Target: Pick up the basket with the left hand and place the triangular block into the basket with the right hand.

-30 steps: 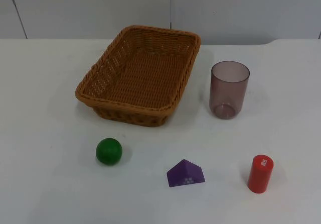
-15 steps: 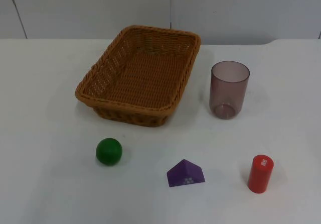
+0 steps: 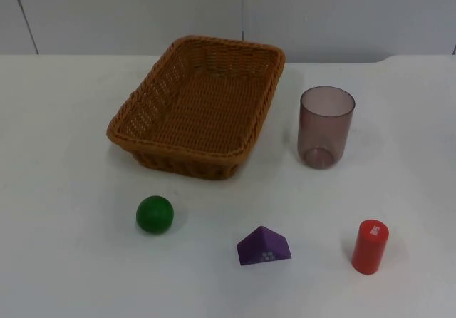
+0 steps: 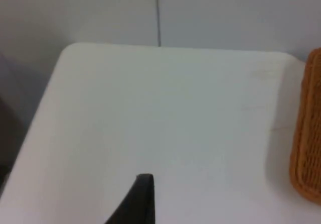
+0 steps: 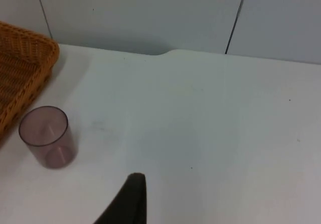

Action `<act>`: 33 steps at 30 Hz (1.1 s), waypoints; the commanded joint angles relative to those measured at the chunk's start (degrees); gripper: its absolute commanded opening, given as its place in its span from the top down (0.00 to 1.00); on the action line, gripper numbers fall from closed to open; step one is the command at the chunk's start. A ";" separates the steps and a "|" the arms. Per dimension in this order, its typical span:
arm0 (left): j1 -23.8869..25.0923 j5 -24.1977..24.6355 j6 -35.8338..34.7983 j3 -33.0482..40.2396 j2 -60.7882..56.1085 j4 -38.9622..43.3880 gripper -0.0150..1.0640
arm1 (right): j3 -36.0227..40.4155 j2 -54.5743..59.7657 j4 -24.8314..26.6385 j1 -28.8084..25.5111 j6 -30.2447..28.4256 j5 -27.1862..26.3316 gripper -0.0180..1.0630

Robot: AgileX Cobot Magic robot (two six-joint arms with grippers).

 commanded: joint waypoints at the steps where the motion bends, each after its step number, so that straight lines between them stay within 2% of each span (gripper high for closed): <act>1: -0.38 -1.96 1.50 -1.66 3.42 -2.45 0.01 | -0.46 0.27 -0.27 0.10 0.00 -0.93 0.01; 5: -0.38 -3.21 4.80 -4.46 10.97 -7.48 0.01 | -0.46 0.27 -0.27 0.10 0.00 -1.45 0.01; 8: -1.36 -2.94 9.93 -8.66 20.28 -14.49 0.01 | -0.46 0.27 -0.27 0.10 -0.87 -1.11 0.01; 10: -1.74 -2.96 10.77 -9.31 21.54 -15.43 0.01 | -0.46 0.27 -0.27 0.10 -0.87 -1.11 0.01; 13: -6.16 -2.94 14.61 -12.83 28.34 -20.83 0.01 | -0.46 0.27 -0.27 0.10 -0.87 -0.76 0.01; 14: -6.16 -2.94 14.61 -12.83 28.34 -20.83 0.01 | -0.46 0.27 -0.27 0.10 -0.87 -0.76 0.01; 17: -11.47 -6.40 14.96 -14.39 32.46 -21.17 0.01 | -0.46 0.27 -0.27 0.10 -0.87 -0.26 0.01; 18: -11.47 -6.40 14.96 -14.39 32.46 -21.17 0.01 | -0.46 0.27 -0.27 0.10 -0.87 -0.26 0.01; 20: -14.72 -8.99 14.72 -15.59 35.37 -21.25 0.01 | -0.46 0.27 -0.27 0.10 -0.87 -0.15 0.01; 22: -17.25 -9.55 14.72 -18.36 40.13 -21.25 0.01 | -0.46 0.27 -0.27 0.10 -0.87 -0.15 0.01; 28: -18.24 -8.46 15.93 -25.78 50.37 -21.25 0.01 | -0.46 0.27 -0.27 0.10 -0.87 -0.05 0.01; 33: -18.24 -9.80 16.73 -28.31 57.13 -18.40 0.01 | -0.46 0.27 -0.27 0.10 -0.87 0.06 0.01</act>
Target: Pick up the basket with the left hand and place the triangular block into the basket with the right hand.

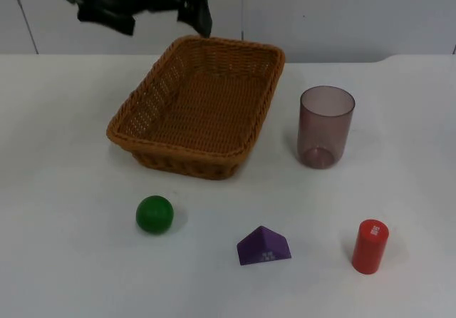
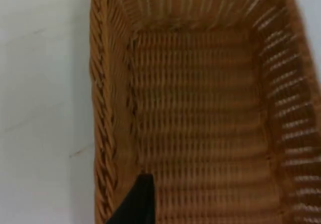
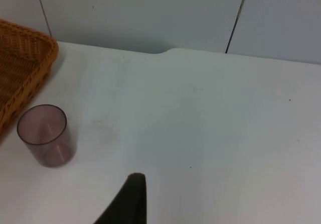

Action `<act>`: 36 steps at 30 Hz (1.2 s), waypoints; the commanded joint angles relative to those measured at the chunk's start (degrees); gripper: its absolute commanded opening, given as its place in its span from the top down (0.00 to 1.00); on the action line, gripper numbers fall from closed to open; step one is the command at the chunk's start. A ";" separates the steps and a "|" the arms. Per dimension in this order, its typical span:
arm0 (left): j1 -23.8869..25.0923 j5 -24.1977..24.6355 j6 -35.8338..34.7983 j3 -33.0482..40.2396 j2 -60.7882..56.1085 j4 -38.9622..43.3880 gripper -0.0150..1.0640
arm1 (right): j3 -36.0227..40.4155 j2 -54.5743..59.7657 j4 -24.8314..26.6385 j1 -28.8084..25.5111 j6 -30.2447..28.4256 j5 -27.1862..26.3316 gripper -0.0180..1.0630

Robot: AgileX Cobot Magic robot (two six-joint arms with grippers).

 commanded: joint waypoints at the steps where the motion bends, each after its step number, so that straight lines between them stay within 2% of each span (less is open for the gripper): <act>1: -0.29 -0.84 0.47 -0.89 2.22 1.46 0.01 | -0.43 -0.16 -0.27 0.10 -0.87 -0.01 0.01; 5: -0.06 -5.89 0.55 -0.93 6.80 2.66 0.01 | -0.43 -0.16 -0.27 0.10 -0.87 -0.01 0.01; 9: 0.61 -7.18 0.55 -1.56 8.08 5.09 0.01 | -0.43 -0.16 -0.27 0.10 -0.87 0.43 0.01; 19: 4.92 -8.81 3.84 -3.52 12.19 3.30 0.01 | -0.43 -0.16 -0.27 0.10 -2.01 0.42 0.01; 22: 5.32 -7.23 10.82 -4.73 14.22 -1.89 0.01 | -0.43 -0.16 -0.27 0.10 -2.36 0.42 0.01; 23: 5.32 -7.23 10.82 -4.73 14.22 -1.89 0.01 | -0.43 -0.16 -0.27 0.10 -2.36 0.42 0.01; 26: 5.32 -3.46 21.39 -7.28 16.87 -10.63 0.01 | -0.43 -0.16 -0.27 0.10 -2.36 0.42 0.01; 32: 6.63 -3.11 22.93 -10.04 19.29 -12.43 0.01 | -0.43 -0.16 -0.27 0.10 -2.37 0.65 0.01; 36: 7.91 -1.09 25.50 -11.57 20.79 -15.48 0.01 | -0.43 -0.16 -0.27 0.10 -2.37 0.88 0.01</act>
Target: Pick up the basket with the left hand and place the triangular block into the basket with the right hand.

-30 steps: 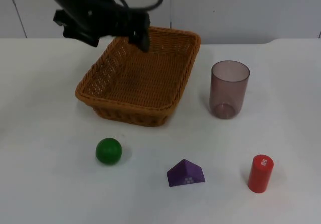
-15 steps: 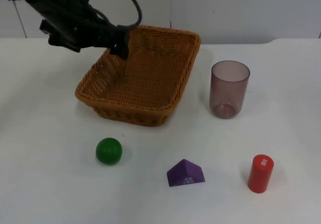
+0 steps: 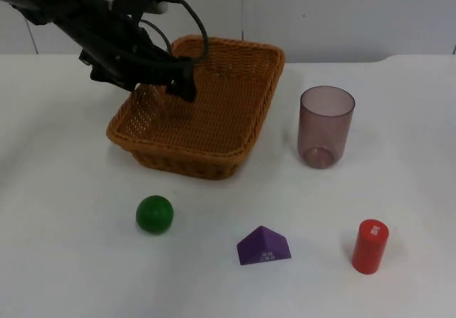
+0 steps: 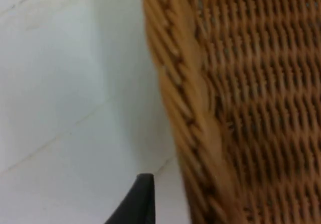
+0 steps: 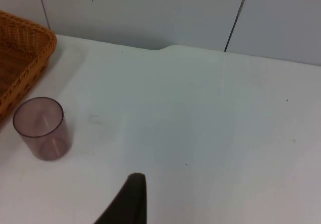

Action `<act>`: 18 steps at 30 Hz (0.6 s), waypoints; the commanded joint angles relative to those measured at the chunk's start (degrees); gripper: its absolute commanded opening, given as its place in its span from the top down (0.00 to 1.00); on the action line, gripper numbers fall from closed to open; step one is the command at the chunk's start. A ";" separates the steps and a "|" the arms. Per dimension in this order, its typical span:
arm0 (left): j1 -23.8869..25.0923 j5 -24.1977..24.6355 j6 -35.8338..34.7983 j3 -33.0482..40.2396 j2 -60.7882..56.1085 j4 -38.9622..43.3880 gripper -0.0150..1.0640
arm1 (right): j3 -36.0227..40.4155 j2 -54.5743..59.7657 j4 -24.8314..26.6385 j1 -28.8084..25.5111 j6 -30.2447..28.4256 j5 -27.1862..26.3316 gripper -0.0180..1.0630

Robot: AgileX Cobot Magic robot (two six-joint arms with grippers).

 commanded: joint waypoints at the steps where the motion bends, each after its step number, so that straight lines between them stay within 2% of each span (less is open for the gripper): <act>1: 1.52 2.07 2.75 -1.58 1.45 -4.12 0.01 | -0.43 -0.16 -0.27 0.10 -0.44 0.32 0.01; 14: 2.47 8.12 2.69 -3.01 4.72 -3.07 0.01 | -0.43 -0.16 -0.27 0.10 -0.44 -1.93 0.01; 17: 2.47 8.24 2.04 -3.01 4.72 -1.91 0.03 | -0.43 -0.16 -0.27 0.10 -0.44 -2.05 0.01; 18: 2.47 8.24 1.46 -3.01 4.72 -1.04 0.07 | -0.43 -0.16 -0.27 0.10 -0.44 -2.05 0.01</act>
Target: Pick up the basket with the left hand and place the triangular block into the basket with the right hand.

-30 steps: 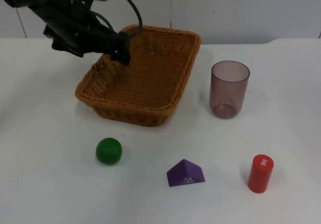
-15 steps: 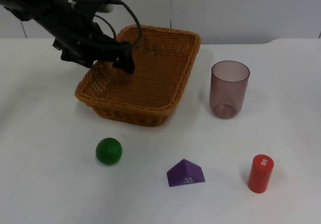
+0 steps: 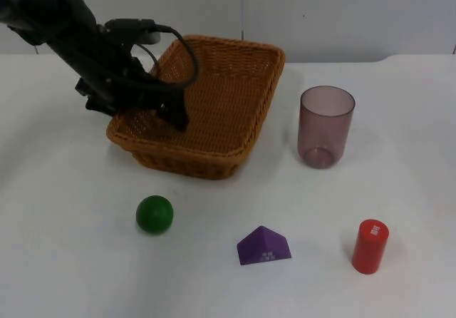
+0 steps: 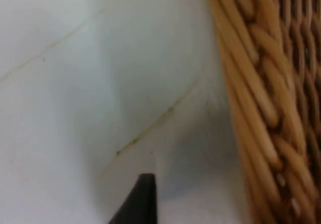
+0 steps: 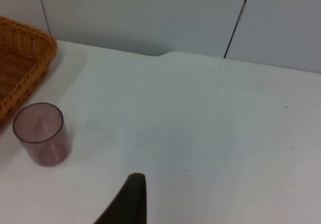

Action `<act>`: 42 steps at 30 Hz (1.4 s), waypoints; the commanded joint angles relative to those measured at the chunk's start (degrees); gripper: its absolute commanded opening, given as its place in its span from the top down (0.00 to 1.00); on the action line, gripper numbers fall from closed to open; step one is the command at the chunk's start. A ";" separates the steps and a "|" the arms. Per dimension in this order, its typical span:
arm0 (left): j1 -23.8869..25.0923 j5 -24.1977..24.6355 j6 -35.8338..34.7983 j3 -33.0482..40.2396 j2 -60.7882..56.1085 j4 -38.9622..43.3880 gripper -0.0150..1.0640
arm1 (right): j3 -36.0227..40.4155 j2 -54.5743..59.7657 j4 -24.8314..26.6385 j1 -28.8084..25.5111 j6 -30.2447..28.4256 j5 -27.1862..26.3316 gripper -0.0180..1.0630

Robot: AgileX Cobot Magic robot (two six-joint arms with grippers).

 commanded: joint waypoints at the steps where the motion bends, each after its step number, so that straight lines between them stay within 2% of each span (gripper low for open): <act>1: 0.01 0.33 -1.03 -0.26 -0.09 1.62 0.13 | -0.43 -0.16 -0.25 0.10 -0.11 -1.10 0.01; 3: 0.01 0.33 -3.76 -0.26 -0.09 4.78 0.45 | -0.43 -0.16 -0.25 0.10 -0.11 -1.56 0.01; 4: 0.01 0.33 -3.76 -0.26 -0.09 4.78 0.45 | -0.43 -0.16 -0.25 0.10 -0.11 -1.56 0.01; 5: 0.01 0.33 -4.94 -0.26 -0.09 5.95 0.59 | -0.43 -0.16 -0.25 0.10 -0.11 -1.67 0.01; 7: 0.01 0.33 -7.46 -0.26 -0.09 7.80 0.92 | -0.43 -0.16 -0.25 0.10 -0.11 -2.45 0.01; 8: 0.01 0.33 -7.46 -0.26 -0.09 7.80 0.92 | -0.43 -0.16 -0.25 0.10 -0.11 -2.45 0.01; 9: 0.01 0.33 -9.05 -0.26 -0.09 8.74 0.99 | -0.43 -0.16 -0.25 0.10 -0.11 -2.75 0.01; 13: 0.01 1.32 -12.99 -0.26 -0.60 10.22 0.99 | -0.43 -0.16 -0.25 0.10 -0.11 -3.00 0.01; 20: 0.01 9.45 -13.53 -0.26 -5.86 6.52 0.99 | -0.43 -0.16 -0.25 0.10 -0.40 -3.00 0.01; 26: 0.01 14.40 -13.66 2.79 -12.77 -1.90 0.99 | -0.43 -0.16 -0.25 0.10 -0.38 -2.47 0.01; 28: 0.01 14.17 -13.66 4.54 -14.66 -2.73 0.99 | -0.43 -0.16 -0.25 0.10 -0.38 -2.25 0.01; 32: 0.01 10.66 -14.47 13.91 -23.70 -3.47 0.99 | -0.43 -0.16 -0.22 0.10 -0.99 -1.32 0.01; 34: 0.01 9.84 -14.47 16.36 -26.28 -3.61 0.99 | -0.43 -0.16 -0.22 0.10 -1.24 -1.08 0.01; 38: 0.01 2.92 -14.47 30.64 -37.61 -4.82 0.99 | -0.43 -0.16 0.37 0.10 -1.24 -1.11 0.01; 39: 0.01 2.92 -14.47 30.64 -37.61 -4.82 0.99 | -0.43 -0.16 0.37 0.10 -1.24 -1.11 0.01; 42: 0.16 -1.42 -14.30 42.03 -48.64 -4.71 0.99 | -0.43 -0.16 0.62 0.10 -2.12 -0.24 0.01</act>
